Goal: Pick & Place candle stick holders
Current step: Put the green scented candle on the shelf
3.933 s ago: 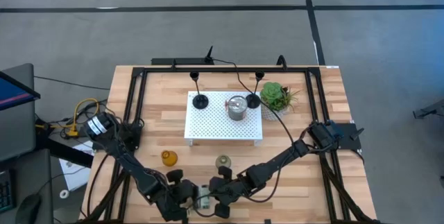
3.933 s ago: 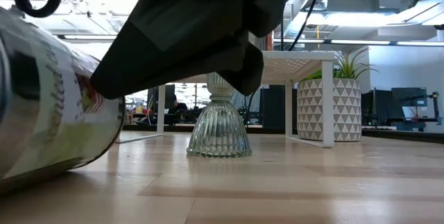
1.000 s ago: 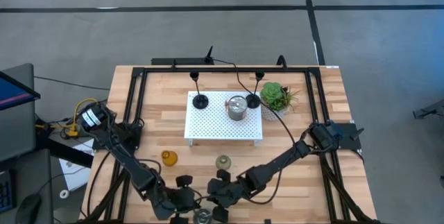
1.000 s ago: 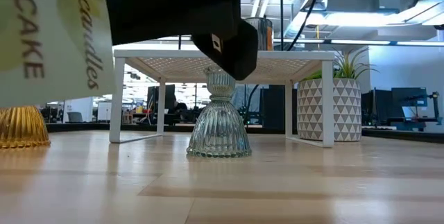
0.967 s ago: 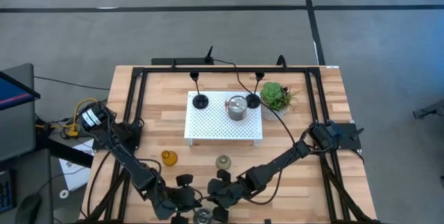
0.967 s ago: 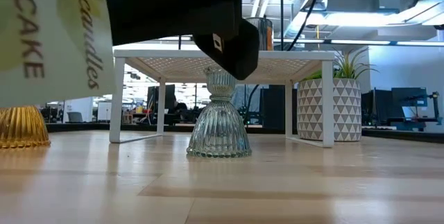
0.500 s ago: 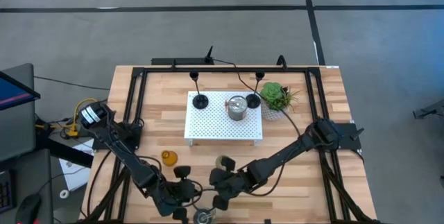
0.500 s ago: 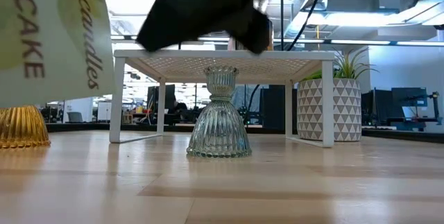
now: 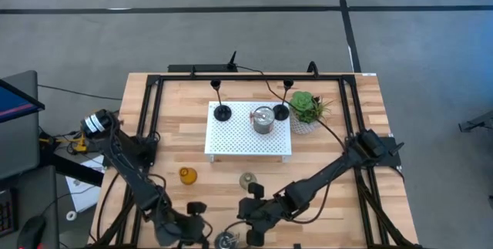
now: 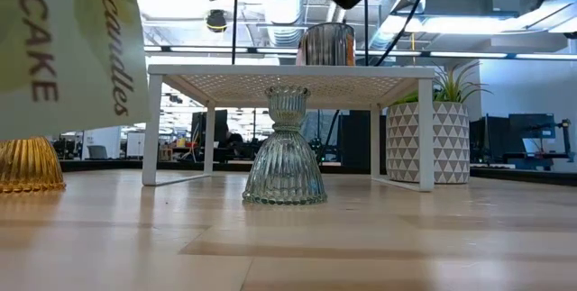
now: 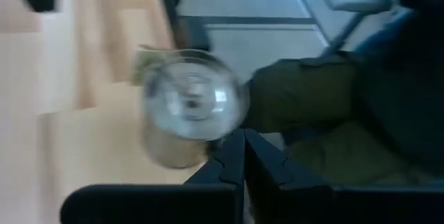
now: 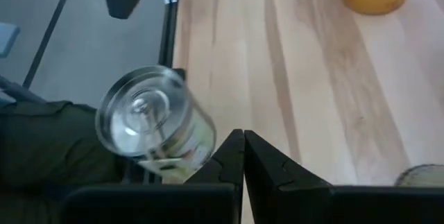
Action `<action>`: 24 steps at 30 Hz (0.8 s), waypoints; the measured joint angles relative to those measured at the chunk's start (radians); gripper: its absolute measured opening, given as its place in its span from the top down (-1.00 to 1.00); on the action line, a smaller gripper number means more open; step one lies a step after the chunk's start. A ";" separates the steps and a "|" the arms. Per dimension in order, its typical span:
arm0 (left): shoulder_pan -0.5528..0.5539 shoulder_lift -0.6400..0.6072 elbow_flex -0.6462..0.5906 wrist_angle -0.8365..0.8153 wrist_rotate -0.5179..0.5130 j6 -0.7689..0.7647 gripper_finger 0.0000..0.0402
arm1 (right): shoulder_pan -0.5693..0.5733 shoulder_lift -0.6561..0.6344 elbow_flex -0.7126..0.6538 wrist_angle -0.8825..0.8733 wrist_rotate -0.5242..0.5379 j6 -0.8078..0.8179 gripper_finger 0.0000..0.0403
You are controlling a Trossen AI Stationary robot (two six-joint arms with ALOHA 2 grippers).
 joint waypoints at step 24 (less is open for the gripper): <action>0.000 0.340 0.001 0.530 0.007 -0.095 0.98 | 0.017 0.000 0.000 0.000 0.017 0.013 1.00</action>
